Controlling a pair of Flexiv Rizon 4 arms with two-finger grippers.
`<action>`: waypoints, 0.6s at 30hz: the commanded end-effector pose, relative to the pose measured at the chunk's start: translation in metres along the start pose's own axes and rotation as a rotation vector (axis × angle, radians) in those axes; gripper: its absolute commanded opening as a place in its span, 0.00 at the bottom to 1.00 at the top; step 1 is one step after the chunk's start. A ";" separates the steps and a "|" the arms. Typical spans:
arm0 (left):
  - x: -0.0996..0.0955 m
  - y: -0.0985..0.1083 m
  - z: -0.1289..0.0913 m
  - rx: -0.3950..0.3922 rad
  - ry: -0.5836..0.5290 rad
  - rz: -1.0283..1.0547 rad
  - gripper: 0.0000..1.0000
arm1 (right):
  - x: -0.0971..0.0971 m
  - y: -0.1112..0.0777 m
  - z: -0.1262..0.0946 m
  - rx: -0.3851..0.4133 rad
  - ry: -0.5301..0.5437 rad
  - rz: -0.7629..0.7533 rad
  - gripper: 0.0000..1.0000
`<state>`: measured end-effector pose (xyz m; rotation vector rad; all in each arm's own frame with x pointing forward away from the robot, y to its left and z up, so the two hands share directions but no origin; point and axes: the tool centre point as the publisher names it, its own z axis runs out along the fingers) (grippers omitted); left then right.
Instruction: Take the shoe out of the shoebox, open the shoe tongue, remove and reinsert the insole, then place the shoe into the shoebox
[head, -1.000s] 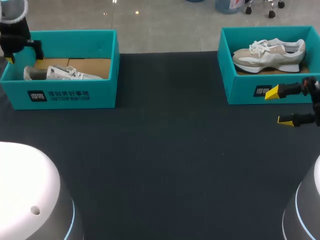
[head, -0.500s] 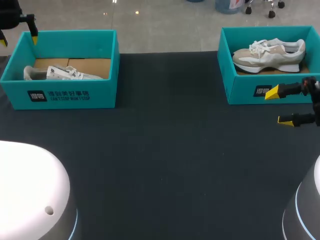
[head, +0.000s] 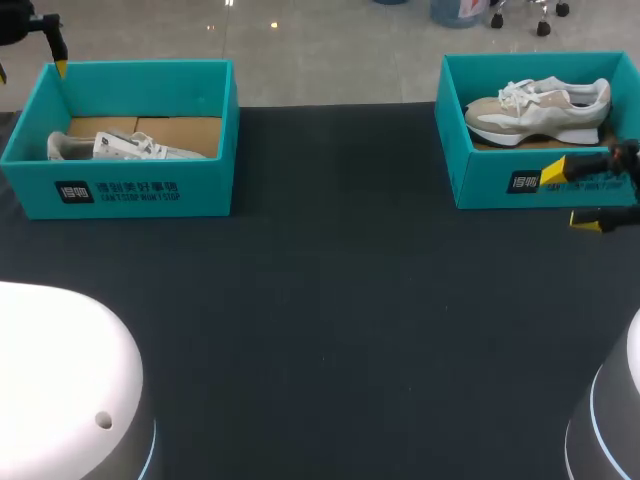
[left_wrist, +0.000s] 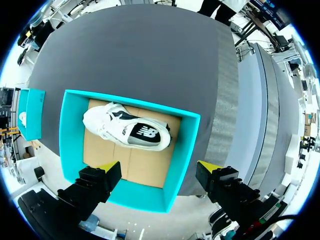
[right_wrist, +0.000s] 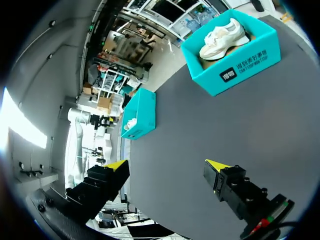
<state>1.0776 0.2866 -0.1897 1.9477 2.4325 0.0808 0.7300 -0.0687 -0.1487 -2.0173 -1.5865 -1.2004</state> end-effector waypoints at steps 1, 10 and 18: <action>0.000 -0.001 -0.001 -0.001 0.003 0.000 1.00 | 0.005 0.053 0.006 0.019 -0.074 -0.034 1.00; 0.000 -0.001 -0.001 -0.001 0.003 0.000 1.00 | 0.001 0.121 0.002 0.001 -0.125 -0.068 1.00; 0.000 -0.001 -0.001 -0.001 0.003 0.000 1.00 | -0.007 0.163 0.000 -0.007 -0.168 -0.109 1.00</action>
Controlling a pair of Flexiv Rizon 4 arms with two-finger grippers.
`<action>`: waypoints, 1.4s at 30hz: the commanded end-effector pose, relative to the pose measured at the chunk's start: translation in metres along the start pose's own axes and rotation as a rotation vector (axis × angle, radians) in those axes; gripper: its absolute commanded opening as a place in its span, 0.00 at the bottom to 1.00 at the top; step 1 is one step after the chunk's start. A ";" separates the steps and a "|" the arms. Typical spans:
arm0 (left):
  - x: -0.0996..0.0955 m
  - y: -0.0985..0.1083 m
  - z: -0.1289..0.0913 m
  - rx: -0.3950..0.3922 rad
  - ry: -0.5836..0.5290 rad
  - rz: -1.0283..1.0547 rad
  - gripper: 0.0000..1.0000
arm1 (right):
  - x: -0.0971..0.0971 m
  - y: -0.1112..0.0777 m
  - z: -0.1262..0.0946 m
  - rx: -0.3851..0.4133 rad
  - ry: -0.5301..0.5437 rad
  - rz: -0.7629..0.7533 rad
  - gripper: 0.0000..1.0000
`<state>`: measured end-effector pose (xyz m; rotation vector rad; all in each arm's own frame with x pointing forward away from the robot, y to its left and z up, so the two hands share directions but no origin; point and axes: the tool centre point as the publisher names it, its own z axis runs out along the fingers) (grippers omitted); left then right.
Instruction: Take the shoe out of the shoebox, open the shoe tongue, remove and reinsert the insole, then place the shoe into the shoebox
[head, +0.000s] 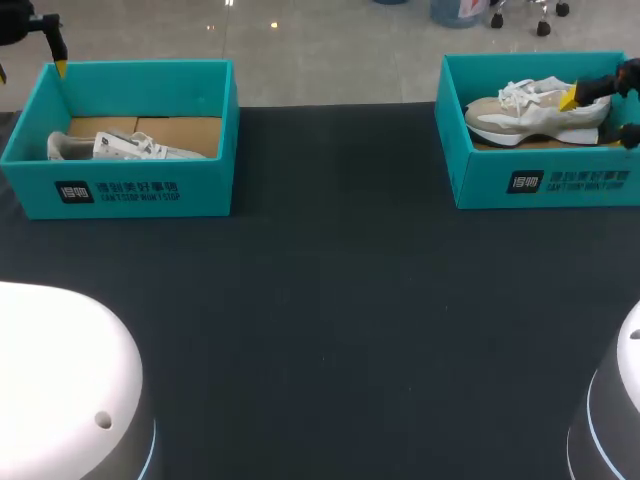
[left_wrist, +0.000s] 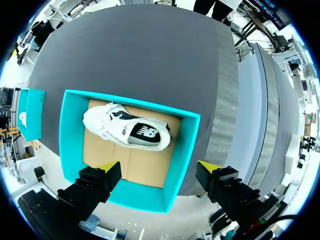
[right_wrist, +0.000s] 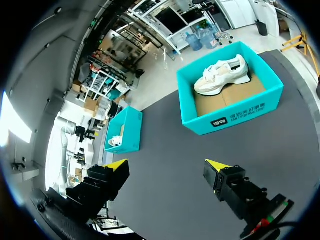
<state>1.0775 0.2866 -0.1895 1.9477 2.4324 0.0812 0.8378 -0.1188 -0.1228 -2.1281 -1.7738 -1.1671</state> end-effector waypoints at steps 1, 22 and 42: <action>0.000 -0.001 -0.001 -0.001 0.003 0.000 1.00 | -0.002 0.041 0.007 0.051 -0.013 -0.004 1.00; 0.000 -0.001 -0.001 -0.001 0.003 0.000 1.00 | -0.027 0.083 0.035 -0.033 -0.218 -0.015 1.00; 0.000 -0.001 -0.001 -0.001 0.003 0.000 1.00 | -0.106 0.171 0.065 -0.009 -0.624 -0.040 1.00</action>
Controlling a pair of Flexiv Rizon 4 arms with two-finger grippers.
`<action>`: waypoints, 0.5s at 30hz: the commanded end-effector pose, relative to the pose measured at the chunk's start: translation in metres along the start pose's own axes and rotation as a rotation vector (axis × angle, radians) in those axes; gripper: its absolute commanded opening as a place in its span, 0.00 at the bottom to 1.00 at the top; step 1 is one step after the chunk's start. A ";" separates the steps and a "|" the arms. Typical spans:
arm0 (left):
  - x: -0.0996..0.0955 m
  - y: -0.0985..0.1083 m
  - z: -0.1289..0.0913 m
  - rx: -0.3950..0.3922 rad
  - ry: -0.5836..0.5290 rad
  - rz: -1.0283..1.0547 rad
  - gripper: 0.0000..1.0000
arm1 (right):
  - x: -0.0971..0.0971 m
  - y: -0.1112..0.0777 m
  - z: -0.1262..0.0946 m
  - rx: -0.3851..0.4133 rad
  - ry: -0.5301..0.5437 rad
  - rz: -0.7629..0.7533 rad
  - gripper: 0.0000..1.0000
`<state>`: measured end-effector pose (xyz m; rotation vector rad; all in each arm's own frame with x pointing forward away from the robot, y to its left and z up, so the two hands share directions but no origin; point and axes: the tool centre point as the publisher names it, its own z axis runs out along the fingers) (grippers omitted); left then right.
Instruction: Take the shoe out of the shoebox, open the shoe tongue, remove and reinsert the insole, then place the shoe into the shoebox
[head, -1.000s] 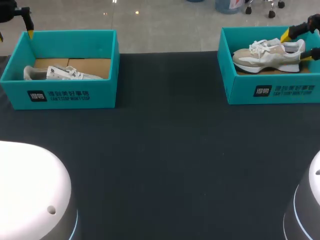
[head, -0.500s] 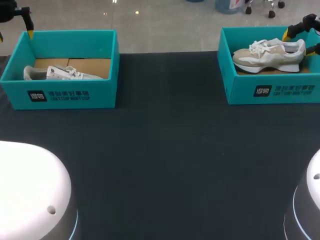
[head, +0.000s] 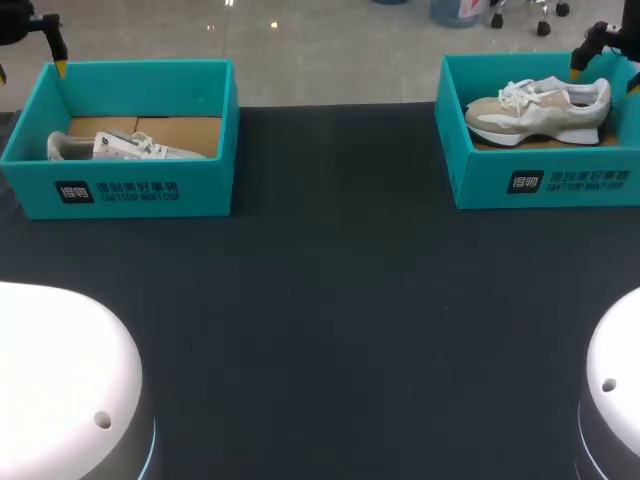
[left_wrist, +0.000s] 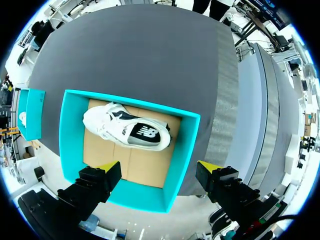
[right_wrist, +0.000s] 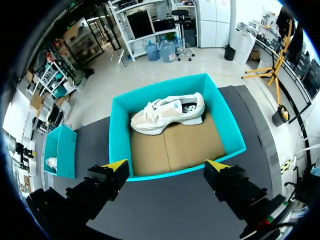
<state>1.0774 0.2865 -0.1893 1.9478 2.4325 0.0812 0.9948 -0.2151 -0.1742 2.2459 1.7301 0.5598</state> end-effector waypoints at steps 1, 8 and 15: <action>0.000 -0.001 -0.001 -0.001 0.002 0.000 1.00 | 0.005 0.022 0.009 0.042 -0.062 0.002 1.00; 0.000 -0.001 -0.001 -0.001 0.002 0.000 1.00 | 0.005 0.022 0.009 0.042 -0.062 0.002 1.00; 0.000 -0.001 -0.001 -0.001 0.002 0.000 1.00 | 0.002 0.026 0.016 0.043 -0.087 0.010 1.00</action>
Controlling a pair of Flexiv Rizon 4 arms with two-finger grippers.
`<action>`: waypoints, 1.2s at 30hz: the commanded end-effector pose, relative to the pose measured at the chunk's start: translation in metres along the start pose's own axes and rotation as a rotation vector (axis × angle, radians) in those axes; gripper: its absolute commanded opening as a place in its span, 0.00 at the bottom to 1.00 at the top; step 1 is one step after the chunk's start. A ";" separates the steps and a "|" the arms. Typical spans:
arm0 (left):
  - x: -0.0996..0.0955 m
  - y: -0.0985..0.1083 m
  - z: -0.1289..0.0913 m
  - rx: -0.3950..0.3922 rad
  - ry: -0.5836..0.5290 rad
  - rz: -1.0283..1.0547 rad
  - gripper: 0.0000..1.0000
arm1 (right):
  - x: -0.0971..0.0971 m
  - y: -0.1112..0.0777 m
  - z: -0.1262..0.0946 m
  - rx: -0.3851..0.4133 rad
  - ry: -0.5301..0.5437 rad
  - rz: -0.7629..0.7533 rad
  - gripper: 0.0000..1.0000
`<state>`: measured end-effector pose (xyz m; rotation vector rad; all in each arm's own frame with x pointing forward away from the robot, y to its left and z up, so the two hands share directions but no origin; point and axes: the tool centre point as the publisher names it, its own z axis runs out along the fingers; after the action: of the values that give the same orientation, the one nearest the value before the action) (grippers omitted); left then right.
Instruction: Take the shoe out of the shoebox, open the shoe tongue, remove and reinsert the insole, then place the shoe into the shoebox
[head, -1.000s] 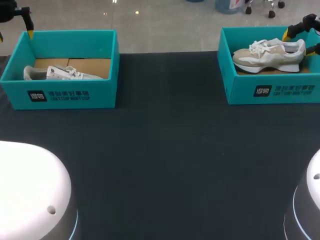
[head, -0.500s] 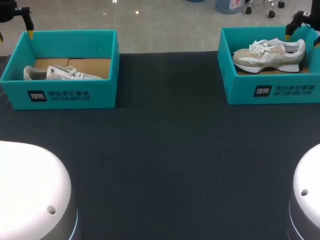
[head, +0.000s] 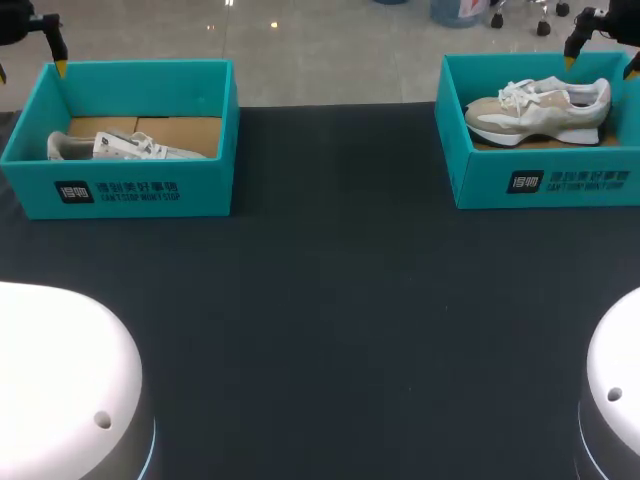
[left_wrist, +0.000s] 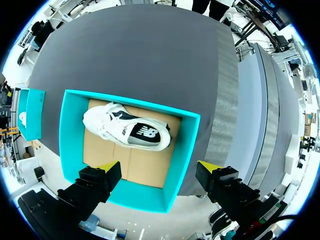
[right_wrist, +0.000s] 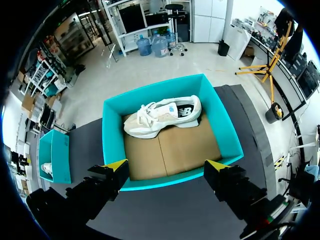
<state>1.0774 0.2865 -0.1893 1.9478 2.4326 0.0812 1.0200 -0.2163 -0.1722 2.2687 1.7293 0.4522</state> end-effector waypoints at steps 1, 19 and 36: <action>0.000 -0.001 -0.001 -0.001 0.002 0.000 1.00 | -0.004 0.009 0.013 -0.013 -0.026 0.027 1.00; 0.000 -0.001 -0.001 -0.001 0.002 0.000 1.00 | -0.037 0.082 0.095 0.038 -0.185 -0.015 1.00; 0.000 -0.001 -0.001 -0.001 0.002 0.000 1.00 | -0.055 0.094 0.117 0.114 -0.190 0.026 1.00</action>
<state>1.0774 0.2865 -0.1892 1.9478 2.4325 0.0811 1.1333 -0.2956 -0.2498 2.3218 1.6671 0.1530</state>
